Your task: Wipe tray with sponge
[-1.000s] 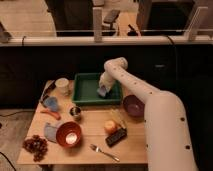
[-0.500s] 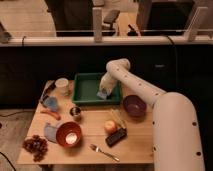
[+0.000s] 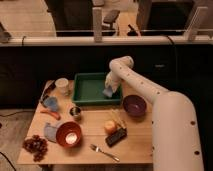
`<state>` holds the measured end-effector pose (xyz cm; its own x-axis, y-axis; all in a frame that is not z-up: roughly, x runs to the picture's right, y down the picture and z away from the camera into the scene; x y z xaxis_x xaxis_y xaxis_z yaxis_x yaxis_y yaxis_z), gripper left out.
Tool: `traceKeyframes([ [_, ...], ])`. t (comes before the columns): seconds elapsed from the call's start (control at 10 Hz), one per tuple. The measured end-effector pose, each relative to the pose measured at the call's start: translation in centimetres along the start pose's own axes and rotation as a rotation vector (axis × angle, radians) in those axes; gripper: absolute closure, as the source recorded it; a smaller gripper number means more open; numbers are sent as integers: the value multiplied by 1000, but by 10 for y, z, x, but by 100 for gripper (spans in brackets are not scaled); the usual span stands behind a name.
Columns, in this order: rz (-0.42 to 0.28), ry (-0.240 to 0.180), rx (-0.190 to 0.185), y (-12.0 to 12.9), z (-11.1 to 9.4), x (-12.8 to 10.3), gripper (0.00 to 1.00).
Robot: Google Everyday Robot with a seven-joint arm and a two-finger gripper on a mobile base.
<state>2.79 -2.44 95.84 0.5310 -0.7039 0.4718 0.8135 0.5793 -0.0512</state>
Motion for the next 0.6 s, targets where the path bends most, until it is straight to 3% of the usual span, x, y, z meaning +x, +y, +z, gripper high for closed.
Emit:
traceKeyframes([
  [0.3, -45, 3, 18, -25, 14, 3, 100],
  [0.6, -98, -45, 64, -48, 21, -12, 100],
])
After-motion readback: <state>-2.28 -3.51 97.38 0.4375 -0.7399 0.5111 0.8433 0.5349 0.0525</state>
